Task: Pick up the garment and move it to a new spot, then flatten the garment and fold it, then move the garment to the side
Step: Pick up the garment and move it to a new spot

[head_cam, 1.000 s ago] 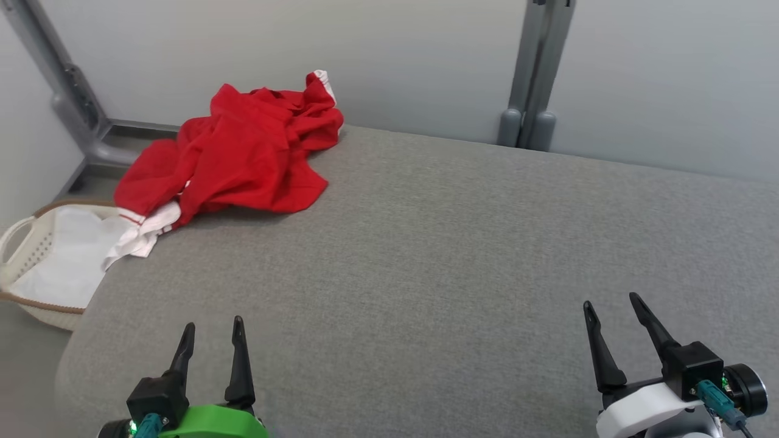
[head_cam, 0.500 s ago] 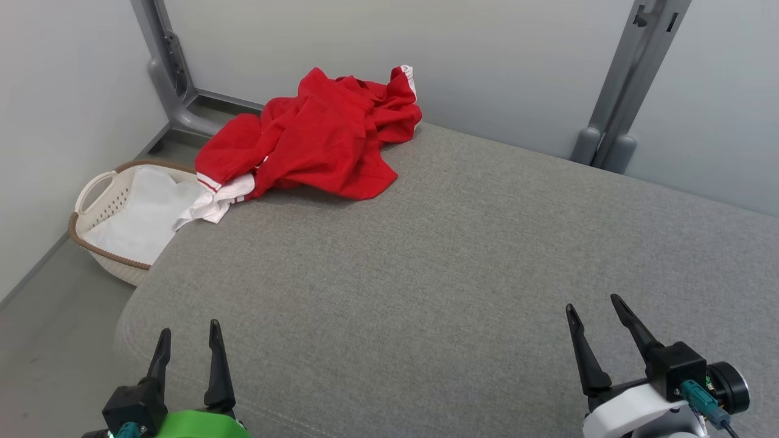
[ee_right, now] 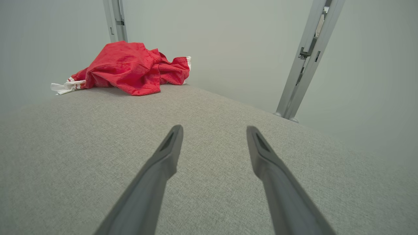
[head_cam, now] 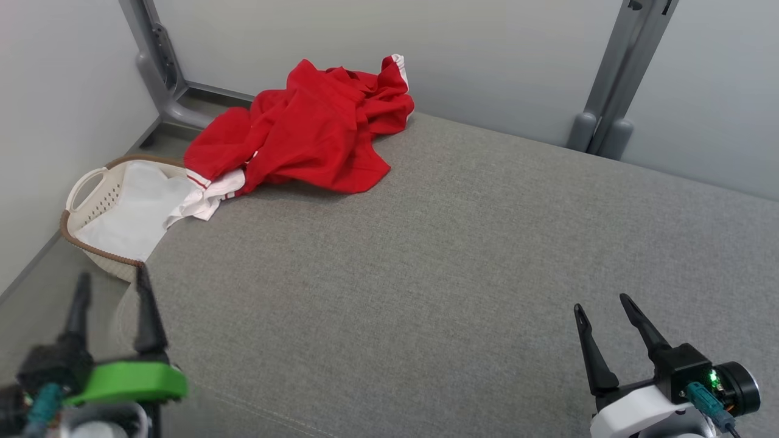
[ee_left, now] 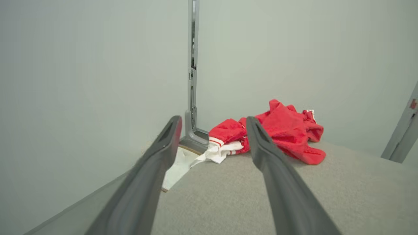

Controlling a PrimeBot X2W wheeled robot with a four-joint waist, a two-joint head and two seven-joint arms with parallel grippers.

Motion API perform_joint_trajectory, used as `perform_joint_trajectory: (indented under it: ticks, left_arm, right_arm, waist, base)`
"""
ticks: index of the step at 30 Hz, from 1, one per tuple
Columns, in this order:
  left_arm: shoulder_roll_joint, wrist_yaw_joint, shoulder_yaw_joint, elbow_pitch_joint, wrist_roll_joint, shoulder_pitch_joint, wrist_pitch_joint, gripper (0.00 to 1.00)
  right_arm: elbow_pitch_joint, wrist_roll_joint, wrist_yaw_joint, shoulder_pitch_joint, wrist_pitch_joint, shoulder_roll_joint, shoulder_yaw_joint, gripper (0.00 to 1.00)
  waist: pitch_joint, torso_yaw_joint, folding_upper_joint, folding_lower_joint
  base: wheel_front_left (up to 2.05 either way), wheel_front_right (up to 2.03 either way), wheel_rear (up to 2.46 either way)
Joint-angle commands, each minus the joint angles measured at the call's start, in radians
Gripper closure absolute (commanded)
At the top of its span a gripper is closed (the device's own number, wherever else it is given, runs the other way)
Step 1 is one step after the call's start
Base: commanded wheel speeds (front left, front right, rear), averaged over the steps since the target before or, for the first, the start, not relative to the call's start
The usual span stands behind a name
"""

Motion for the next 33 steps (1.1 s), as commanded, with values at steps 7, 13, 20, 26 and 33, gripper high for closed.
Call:
perform_joint_trajectory:
  ticks: [7, 13, 20, 26, 33]
  left_arm:
    - [0.117, -0.024, 0.06, -0.035, 0.025, -0.282, 0.0, 0.0]
    - [0.202, -0.043, 0.043, 0.125, 0.022, -0.516, 0.017, 0.0]
    - [0.242, -0.061, -0.049, 0.406, 0.018, -0.692, 0.044, 0.0]
    - [0.254, -0.068, -0.125, 0.608, -0.053, -0.772, 0.069, 0.0]
    - [0.308, -0.068, -0.285, 0.712, -0.189, -0.801, 0.109, 0.0]
  right_arm:
    - [-0.026, -0.066, -0.001, -0.06, -0.002, -0.005, 0.009, 0.0]
    - [-0.047, -0.115, -0.001, -0.115, -0.002, -0.005, 0.021, 0.0]
    - [-0.066, -0.161, -0.001, -0.142, -0.002, -0.005, 0.019, 0.0]
    - [-0.088, -0.166, -0.001, -0.155, -0.002, -0.005, 0.021, 0.0]
    - [-0.102, -0.163, -0.001, -0.162, -0.002, -0.005, 0.028, 0.0]
  waist:
    - [0.126, -0.078, 0.0, 0.0]
    - [0.258, -0.142, 0.0, 0.0]
    - [0.4, -0.203, 0.0, 0.0]
    - [0.483, -0.24, 0.0, 0.0]
    - [0.532, -0.265, 0.0, 0.0]
  base:
    - [0.0, 0.0, 0.0]
    - [0.0, 0.0, 0.0]
    - [0.0, 0.0, 0.0]
    - [0.0, 0.0, 0.0]
    - [0.0, 0.0, 0.0]
